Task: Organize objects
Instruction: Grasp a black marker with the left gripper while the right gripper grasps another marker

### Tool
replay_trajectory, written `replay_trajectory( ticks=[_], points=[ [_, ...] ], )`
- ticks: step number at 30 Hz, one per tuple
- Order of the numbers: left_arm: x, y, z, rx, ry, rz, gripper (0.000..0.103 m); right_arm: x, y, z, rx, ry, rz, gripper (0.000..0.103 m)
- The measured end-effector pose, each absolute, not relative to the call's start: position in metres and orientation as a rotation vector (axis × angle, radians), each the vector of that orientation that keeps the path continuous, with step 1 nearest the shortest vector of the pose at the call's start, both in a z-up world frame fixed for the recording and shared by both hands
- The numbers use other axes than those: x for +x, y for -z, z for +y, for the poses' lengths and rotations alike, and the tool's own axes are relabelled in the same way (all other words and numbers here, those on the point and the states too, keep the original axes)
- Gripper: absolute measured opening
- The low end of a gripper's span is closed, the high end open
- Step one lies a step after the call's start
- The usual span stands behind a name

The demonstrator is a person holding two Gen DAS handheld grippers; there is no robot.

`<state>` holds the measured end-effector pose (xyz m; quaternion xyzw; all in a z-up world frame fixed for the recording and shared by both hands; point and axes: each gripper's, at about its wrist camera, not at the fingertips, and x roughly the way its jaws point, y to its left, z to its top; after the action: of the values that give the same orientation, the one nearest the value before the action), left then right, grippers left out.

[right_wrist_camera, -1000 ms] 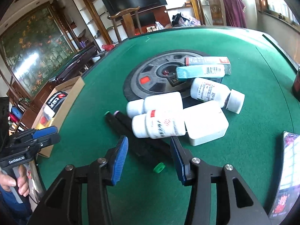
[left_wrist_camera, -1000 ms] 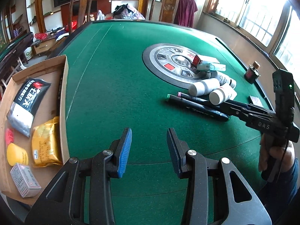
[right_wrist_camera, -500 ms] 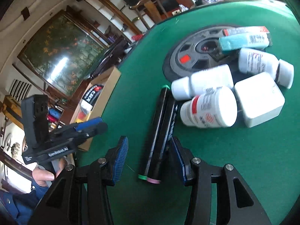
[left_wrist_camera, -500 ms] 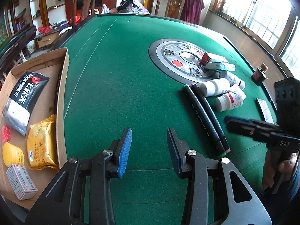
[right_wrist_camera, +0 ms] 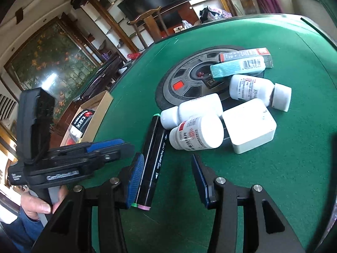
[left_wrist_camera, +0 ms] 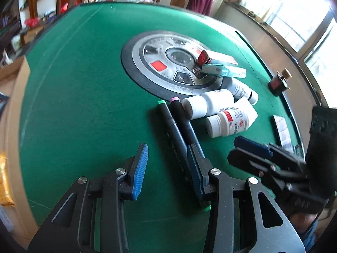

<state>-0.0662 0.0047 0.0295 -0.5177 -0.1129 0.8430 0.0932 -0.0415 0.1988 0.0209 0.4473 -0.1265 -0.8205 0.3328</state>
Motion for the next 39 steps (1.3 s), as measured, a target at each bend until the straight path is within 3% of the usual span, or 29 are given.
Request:
replay_trajectory(
  ticks=[8, 10, 14, 15, 18, 28, 31, 32, 36, 39],
  points=[
    [-0.075, -0.022, 0.013, -1.572, -2.514, -0.293, 0.038, -0.044, -0.021, 0.202, 1.165, 2.146, -0.354, 0.047],
    [-0.074, -0.022, 0.011, -1.553, -2.54, -0.261, 0.029, -0.044, -0.021, 0.202, 1.167, 2.145, -0.351, 0.047],
    [-0.064, -0.024, 0.005, -1.526, -2.598, -0.156, 0.023, -0.043, -0.021, 0.198, 1.172, 2.134, -0.333, 0.047],
    [-0.062, -0.024, 0.004, -1.529, -2.61, -0.125, 0.017, -0.042, -0.02, 0.195, 1.176, 2.127, -0.317, 0.047],
    [-0.052, -0.015, -0.003, -1.537, -2.642, -0.037, 0.014, -0.039, -0.019, 0.186, 1.18, 2.121, -0.255, 0.046],
    [-0.04, -0.012, -0.007, -1.445, -2.683, 0.06, 0.015, -0.04, -0.014, 0.126, 1.226, 2.287, 0.086, 0.043],
    [-0.038, -0.012, -0.005, -1.43, -2.695, 0.079, 0.015, -0.041, -0.012, 0.116, 1.22, 2.347, 0.211, 0.027],
    [-0.038, -0.012, -0.005, -1.425, -2.699, 0.085, 0.015, -0.039, -0.011, 0.111, 1.21, 2.362, 0.276, 0.014],
    [-0.037, -0.011, -0.004, -1.411, -2.716, 0.089, 0.015, -0.026, -0.008, 0.097, 1.128, 2.415, 0.485, 0.012],
    [-0.037, -0.01, -0.004, -1.402, -2.729, 0.076, 0.017, -0.024, -0.006, 0.097, 1.097, 2.434, 0.502, 0.013]
  ],
)
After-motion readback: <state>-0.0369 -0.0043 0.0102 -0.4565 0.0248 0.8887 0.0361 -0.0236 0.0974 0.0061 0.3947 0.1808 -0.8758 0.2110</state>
